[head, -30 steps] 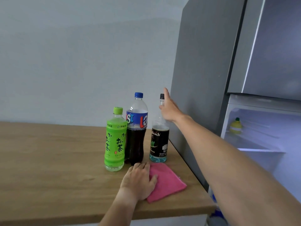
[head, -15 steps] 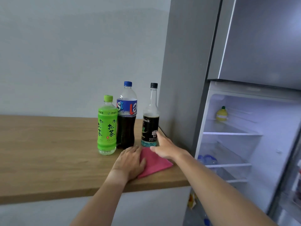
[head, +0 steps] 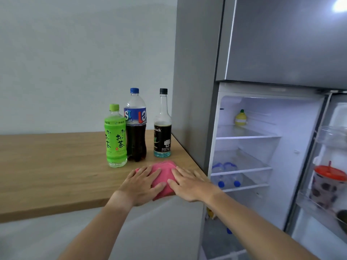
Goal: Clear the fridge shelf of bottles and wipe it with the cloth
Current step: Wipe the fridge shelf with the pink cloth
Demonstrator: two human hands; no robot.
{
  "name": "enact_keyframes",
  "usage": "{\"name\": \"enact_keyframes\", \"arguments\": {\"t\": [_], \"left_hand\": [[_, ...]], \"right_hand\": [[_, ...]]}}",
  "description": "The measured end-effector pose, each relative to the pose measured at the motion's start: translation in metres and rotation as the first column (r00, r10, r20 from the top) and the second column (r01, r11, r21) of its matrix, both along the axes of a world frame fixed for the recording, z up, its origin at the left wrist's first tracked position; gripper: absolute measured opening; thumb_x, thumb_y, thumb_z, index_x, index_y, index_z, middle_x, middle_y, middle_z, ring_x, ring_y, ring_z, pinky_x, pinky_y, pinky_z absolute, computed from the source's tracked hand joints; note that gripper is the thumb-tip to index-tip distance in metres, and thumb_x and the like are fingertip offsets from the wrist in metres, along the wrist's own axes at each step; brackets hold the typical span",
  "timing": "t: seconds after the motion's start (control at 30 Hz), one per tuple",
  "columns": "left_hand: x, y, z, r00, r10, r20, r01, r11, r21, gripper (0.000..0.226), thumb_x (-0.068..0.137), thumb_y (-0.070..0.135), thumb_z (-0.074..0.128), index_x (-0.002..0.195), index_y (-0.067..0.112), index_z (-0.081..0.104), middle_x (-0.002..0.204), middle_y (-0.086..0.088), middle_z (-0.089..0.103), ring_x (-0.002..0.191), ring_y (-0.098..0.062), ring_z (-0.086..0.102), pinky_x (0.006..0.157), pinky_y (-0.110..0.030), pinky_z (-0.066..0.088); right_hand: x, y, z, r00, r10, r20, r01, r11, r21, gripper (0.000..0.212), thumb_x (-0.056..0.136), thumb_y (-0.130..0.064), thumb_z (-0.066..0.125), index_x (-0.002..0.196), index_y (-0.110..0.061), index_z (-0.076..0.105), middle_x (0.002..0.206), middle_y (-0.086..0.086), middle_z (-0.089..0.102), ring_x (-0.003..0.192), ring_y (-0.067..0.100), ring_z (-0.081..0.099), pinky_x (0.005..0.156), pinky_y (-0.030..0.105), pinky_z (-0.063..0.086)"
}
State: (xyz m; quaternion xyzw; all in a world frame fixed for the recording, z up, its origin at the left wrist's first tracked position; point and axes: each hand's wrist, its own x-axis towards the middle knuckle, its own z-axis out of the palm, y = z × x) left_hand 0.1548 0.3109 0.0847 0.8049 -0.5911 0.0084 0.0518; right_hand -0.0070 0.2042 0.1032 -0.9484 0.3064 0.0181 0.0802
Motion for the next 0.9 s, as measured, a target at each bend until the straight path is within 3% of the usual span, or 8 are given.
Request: {"name": "enact_keyframes", "arguments": {"t": [0.1,0.2,0.3,0.4,0.5,0.67,0.8,0.9], "left_hand": [[-0.004,0.011,-0.002,0.994,-0.085,0.072,0.085,0.996,0.000,0.111,0.070,0.090,0.039,0.158,0.030,0.006,0.166,0.002,0.005,0.153,-0.018,0.005,0.124,-0.040,0.001],[-0.007,0.011,-0.009,0.978,-0.097,0.185,0.112,0.991,-0.069,0.094,0.083,0.061,0.056,0.157,0.029,0.009,0.165,0.003,0.013,0.152,-0.018,0.011,0.124,-0.037,0.005],[-0.012,0.012,-0.013,0.976,-0.092,0.199,0.112,0.989,-0.093,0.084,0.083,0.053,0.040,0.157,0.028,0.009,0.165,0.004,0.014,0.152,-0.018,0.013,0.124,-0.036,0.007],[-0.018,0.017,-0.007,0.975,-0.163,0.149,0.178,0.979,-0.097,0.082,0.079,0.050,0.019,0.158,0.028,0.013,0.164,0.005,0.016,0.152,-0.016,0.015,0.123,-0.035,0.008],[-0.035,0.014,-0.002,0.962,-0.227,0.151,0.245,0.963,-0.112,0.091,0.070,0.051,0.008,0.157,0.028,0.017,0.164,0.008,0.020,0.150,-0.013,0.018,0.122,-0.033,0.012],[-0.069,-0.008,-0.022,0.964,-0.184,0.189,0.227,0.944,-0.241,0.077,0.081,0.047,0.024,0.151,0.018,0.036,0.156,-0.003,0.040,0.145,-0.023,0.035,0.120,-0.044,0.023],[-0.089,-0.026,-0.035,0.907,-0.198,0.373,0.327,0.888,-0.323,0.065,0.068,0.029,0.081,0.127,0.007,0.065,0.125,-0.011,0.068,0.117,-0.029,0.066,0.099,-0.048,0.049],[-0.112,-0.043,-0.037,0.826,-0.255,0.503,0.492,0.762,-0.420,0.047,0.074,0.017,0.064,0.119,0.004,0.070,0.118,-0.013,0.071,0.110,-0.027,0.070,0.094,-0.047,0.052]], "right_hand": [[-0.014,0.012,0.004,0.996,0.067,-0.061,-0.078,0.977,-0.196,0.081,0.097,-0.057,0.047,0.159,-0.016,0.015,0.158,0.012,0.024,0.144,0.035,0.024,0.118,0.053,0.020],[-0.013,0.006,-0.002,0.993,0.098,-0.064,-0.114,0.927,-0.357,0.086,0.088,-0.044,0.067,0.156,-0.017,0.022,0.144,0.016,0.034,0.131,0.037,0.035,0.110,0.054,0.034],[-0.016,0.003,-0.013,0.993,0.120,0.016,-0.104,0.918,-0.384,0.070,0.098,-0.041,0.058,0.158,-0.022,0.026,0.147,0.017,0.035,0.132,0.036,0.036,0.111,0.053,0.032],[-0.033,0.008,-0.021,0.966,0.188,0.178,-0.092,0.893,-0.441,0.047,0.100,-0.010,0.051,0.147,-0.014,0.049,0.145,0.015,0.044,0.130,0.034,0.042,0.112,0.051,0.036],[-0.052,0.007,-0.025,0.938,0.166,0.303,-0.065,0.946,-0.317,0.037,0.100,-0.001,0.046,0.134,-0.010,0.058,0.142,0.009,0.048,0.121,0.032,0.053,0.104,0.049,0.046],[-0.079,-0.008,-0.031,0.909,-0.027,0.416,-0.009,0.996,0.085,0.046,0.105,-0.007,0.043,0.148,-0.022,0.046,0.140,0.008,0.054,0.122,0.024,0.055,0.109,0.046,0.044],[-0.106,-0.021,-0.030,0.890,-0.078,0.448,0.035,0.994,0.104,0.049,0.100,0.002,0.048,0.146,-0.013,0.051,0.144,0.010,0.055,0.130,0.024,0.053,0.114,0.042,0.041],[-0.138,-0.031,-0.031,0.891,-0.070,0.449,0.032,0.995,0.090,0.042,0.097,0.000,0.050,0.135,-0.013,0.062,0.138,0.006,0.061,0.126,0.020,0.057,0.111,0.042,0.045]]}}
